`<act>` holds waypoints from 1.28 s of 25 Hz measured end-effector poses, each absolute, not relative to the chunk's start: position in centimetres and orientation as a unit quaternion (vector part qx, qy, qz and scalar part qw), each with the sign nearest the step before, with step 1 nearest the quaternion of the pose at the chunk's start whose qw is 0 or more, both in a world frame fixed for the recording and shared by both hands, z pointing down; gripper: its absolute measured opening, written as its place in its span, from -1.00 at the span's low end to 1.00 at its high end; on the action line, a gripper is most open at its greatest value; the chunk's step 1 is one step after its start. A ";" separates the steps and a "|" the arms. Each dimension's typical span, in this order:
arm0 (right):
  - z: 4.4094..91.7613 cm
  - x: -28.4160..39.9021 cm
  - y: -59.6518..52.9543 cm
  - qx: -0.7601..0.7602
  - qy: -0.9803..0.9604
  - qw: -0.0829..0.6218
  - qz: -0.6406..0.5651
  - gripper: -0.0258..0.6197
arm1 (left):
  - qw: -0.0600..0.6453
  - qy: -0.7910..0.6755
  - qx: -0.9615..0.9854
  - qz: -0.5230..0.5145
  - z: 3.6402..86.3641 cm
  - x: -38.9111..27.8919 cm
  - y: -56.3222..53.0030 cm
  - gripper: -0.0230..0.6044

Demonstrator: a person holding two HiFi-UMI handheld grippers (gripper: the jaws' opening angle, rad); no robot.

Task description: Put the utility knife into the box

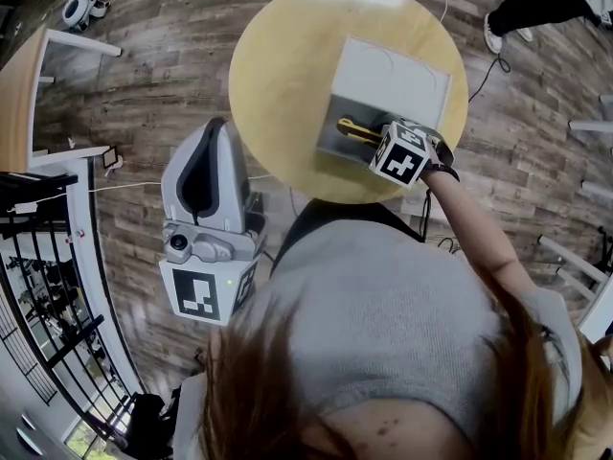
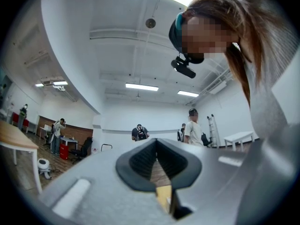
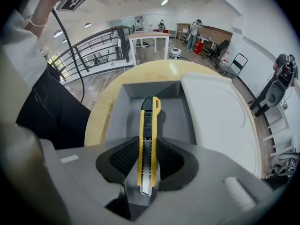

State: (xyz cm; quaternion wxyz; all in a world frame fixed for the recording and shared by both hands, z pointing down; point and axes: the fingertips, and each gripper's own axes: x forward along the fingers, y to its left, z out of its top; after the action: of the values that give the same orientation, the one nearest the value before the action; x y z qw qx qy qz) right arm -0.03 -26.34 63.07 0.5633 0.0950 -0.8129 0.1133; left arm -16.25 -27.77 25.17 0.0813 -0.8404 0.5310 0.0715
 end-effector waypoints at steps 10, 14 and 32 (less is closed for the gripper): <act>64.6 0.3 -26.1 0.094 -0.793 0.589 0.124 -0.55 | 0.080 0.538 -0.836 0.070 25.0 -16.7 -28.1 -0.91; 65.1 0.4 -25.9 0.090 -0.788 0.596 0.126 -0.55 | 0.085 0.539 -0.835 0.067 25.0 -16.7 -27.9 -0.92; 65.8 0.0 -25.4 0.073 -0.777 0.615 0.114 -0.53 | 0.097 0.553 -0.825 0.058 24.4 -17.4 -27.3 -0.92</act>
State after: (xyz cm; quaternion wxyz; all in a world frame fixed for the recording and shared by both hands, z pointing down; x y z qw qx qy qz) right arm -0.05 -25.38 65.76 0.6149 0.0734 -0.7769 0.1140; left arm -17.43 -27.33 24.39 0.0966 -0.8255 0.5531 0.0578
